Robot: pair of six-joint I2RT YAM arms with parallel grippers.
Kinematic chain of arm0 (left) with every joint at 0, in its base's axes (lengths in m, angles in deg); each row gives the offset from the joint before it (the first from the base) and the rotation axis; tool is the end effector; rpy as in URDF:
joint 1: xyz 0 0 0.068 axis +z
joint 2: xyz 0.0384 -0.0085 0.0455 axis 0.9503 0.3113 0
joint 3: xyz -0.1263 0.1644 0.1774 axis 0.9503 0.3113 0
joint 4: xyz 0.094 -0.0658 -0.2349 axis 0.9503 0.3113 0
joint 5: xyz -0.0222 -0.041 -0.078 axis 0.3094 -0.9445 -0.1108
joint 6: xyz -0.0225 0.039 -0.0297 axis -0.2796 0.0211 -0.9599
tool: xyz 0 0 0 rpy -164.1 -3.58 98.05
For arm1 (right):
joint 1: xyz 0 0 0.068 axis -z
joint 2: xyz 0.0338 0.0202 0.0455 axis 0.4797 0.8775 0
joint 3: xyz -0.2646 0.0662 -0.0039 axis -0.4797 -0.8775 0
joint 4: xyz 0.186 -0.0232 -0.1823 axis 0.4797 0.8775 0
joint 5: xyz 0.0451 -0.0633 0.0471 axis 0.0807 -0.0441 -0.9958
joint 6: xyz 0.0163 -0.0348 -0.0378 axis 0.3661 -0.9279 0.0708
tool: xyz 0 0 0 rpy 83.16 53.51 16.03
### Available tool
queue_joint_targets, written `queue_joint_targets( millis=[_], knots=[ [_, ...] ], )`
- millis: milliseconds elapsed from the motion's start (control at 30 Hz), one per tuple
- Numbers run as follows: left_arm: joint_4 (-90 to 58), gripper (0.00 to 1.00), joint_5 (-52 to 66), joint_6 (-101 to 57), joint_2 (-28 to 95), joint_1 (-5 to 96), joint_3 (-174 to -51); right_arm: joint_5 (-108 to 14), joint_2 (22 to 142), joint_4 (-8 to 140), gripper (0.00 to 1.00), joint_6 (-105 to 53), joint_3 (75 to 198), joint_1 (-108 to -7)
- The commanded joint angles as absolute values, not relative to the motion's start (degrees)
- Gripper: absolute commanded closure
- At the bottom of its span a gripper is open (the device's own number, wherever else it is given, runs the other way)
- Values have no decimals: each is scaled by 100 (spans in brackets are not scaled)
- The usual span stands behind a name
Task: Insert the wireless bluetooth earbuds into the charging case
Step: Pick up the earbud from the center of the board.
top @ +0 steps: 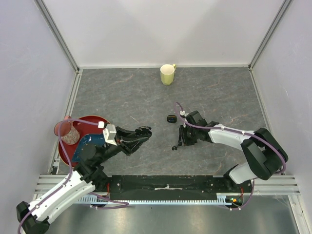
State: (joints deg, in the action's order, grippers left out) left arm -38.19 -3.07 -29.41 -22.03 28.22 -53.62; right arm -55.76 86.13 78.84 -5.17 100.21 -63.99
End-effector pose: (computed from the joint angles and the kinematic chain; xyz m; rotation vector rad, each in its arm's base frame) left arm 0.0831 -0.0946 0.2677 0.5689 1.2439 -1.1288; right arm 0.2118 0.1623 0.1490 -0.2866 2.7291 0.7215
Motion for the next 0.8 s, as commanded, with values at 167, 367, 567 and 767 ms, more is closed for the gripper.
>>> queue_joint_targets(
  millis=[167, 367, 567, 767],
  knots=[
    [-4216, 98, -379, -3143, -2033, 2809, -5357, -5691, 8136, 7719, 69, -242, 9799, -6373],
    [-4233, 98, -414, -3178, -2015, 2800, -5348, -5585, 8189, 7754, 68, -391, 10036, -6373],
    [-4216, 98, -414, -3196, -2059, 2801, -5330, -5832, 8707, 7614, 68, -673, 10247, -6373],
    [-4172, 98, -414, -3214, -2085, 2809, -5330, -6069, 8901, 7420, 66, -743, 10168, -6373]
  ],
)
